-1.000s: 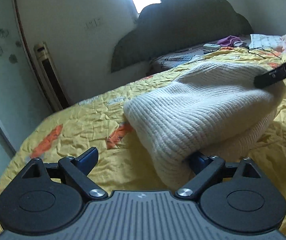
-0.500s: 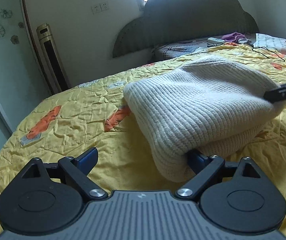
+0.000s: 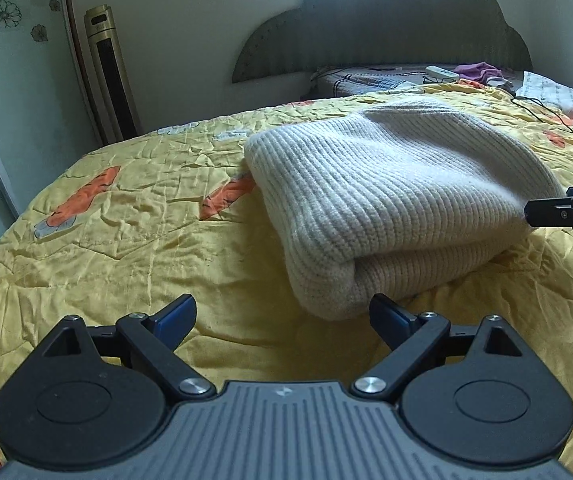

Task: Fold small clothes
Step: 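Open both tools and withdraw them from the folded cardigan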

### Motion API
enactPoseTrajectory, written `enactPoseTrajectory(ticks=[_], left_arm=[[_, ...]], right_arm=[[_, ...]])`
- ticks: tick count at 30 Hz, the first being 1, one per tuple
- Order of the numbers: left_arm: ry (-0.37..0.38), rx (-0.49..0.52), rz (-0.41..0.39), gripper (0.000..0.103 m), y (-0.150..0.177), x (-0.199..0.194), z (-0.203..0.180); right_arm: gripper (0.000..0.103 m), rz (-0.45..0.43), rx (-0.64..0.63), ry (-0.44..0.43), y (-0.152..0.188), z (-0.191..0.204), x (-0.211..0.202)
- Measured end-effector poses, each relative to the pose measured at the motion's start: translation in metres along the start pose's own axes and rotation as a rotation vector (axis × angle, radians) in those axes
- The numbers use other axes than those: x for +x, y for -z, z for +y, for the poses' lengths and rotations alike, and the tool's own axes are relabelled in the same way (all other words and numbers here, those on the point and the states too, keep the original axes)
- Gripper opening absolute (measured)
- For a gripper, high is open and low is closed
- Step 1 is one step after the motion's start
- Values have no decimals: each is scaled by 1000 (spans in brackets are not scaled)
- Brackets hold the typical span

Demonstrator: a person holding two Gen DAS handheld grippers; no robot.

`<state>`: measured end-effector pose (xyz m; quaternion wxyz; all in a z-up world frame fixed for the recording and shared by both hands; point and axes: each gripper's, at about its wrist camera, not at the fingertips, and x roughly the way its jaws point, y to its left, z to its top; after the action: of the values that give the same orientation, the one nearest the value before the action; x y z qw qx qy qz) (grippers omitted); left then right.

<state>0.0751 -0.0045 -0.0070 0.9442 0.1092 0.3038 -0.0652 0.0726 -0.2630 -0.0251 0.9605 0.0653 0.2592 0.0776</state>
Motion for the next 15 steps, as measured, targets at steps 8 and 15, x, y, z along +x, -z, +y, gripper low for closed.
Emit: enactPoseTrajectory(ticks=[8,15], left_arm=[[0,9,24,94,8,-2,-10],[-3,-34,36,94,12,-5,-11]], right_arm=[[99,14,19,-5,8,5,-12],[103,61,36,-18,18,10,-16]])
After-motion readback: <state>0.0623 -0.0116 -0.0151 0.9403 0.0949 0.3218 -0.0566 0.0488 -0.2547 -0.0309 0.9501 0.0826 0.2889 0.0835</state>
